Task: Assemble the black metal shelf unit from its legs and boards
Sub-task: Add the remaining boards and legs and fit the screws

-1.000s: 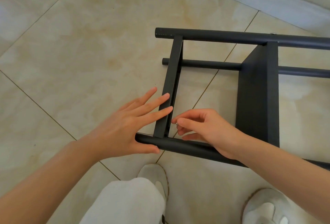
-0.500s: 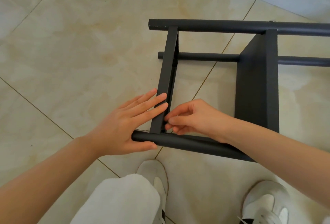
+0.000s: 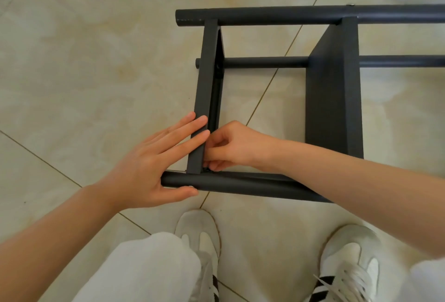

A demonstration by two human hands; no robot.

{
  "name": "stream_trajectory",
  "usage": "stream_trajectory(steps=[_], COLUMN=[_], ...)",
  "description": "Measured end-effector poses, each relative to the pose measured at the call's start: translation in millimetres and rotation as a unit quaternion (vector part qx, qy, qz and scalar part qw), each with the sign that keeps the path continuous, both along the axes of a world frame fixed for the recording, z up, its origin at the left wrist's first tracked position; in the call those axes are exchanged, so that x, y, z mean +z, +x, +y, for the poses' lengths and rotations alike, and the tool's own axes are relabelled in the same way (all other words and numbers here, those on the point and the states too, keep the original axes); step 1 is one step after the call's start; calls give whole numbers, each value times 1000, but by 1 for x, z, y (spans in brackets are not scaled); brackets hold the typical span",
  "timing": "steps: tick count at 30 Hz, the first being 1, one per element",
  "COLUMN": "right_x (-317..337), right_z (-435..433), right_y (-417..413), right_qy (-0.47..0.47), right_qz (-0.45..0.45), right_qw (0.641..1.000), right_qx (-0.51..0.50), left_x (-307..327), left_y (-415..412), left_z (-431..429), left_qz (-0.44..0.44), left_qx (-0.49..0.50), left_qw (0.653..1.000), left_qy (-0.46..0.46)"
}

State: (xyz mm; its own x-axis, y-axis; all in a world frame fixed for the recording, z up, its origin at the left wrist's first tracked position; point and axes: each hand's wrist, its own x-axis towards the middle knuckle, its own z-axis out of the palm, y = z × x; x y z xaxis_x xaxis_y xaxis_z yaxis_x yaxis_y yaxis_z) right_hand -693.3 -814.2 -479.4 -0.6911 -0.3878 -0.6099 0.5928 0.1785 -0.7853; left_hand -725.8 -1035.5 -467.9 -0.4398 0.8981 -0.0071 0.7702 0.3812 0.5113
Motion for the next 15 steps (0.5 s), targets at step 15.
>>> stream_trajectory(steps=[15], right_x=[0], right_z=[1], right_y=[1], right_qy=[-5], right_qz=[45], right_qw=[998], right_qx=[43], left_x=[4], left_y=[0], left_z=[3], left_qz=[20], left_qx=[2], left_qw=[1000], left_qy=[11])
